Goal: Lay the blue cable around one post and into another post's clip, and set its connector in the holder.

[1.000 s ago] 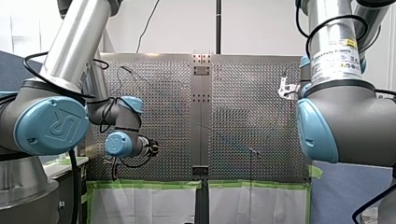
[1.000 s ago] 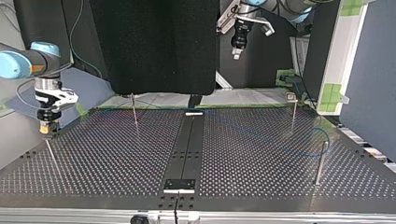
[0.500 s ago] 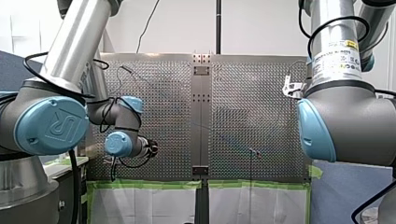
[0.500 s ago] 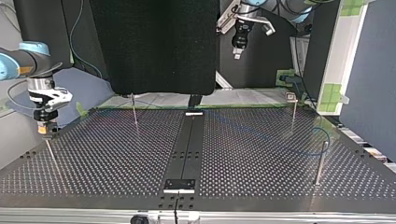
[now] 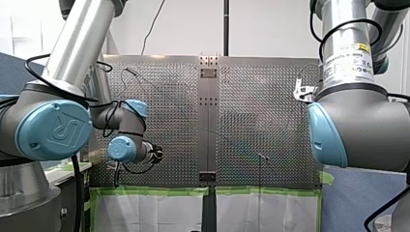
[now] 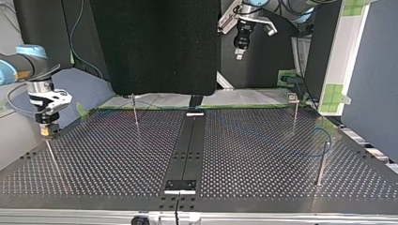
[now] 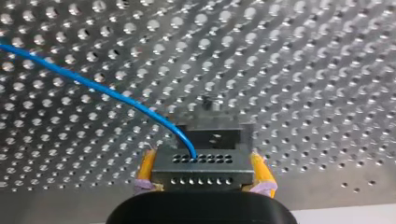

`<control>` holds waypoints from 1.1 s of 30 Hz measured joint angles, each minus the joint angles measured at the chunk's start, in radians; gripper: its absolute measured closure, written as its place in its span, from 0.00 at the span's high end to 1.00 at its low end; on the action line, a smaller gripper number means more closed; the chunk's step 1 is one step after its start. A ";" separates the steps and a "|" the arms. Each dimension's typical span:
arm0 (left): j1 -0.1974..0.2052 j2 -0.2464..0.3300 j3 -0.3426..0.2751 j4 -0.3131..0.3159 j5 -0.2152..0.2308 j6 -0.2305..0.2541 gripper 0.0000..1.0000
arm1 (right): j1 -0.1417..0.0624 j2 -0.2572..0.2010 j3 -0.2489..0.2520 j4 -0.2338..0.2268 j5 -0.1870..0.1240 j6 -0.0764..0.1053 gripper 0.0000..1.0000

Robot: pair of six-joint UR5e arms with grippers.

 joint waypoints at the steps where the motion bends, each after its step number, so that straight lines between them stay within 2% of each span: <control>1: 0.001 0.000 0.000 0.000 0.000 0.000 1.00 | 0.000 0.004 -0.004 0.003 -0.002 -0.004 0.00; 5: 0.004 0.000 0.000 0.000 0.000 0.001 1.00 | 0.000 0.011 -0.017 0.008 -0.014 -0.010 0.00; 18: 0.009 0.000 0.000 -0.002 0.000 0.001 1.00 | -0.005 0.017 -0.037 0.004 -0.058 -0.009 0.00; 27: 0.009 0.000 0.000 -0.003 0.000 0.002 1.00 | -0.016 0.020 -0.037 -0.006 -0.075 -0.006 0.00; 33: 0.009 0.000 0.000 -0.003 0.000 0.002 1.00 | -0.019 0.023 -0.037 -0.013 -0.097 0.004 0.00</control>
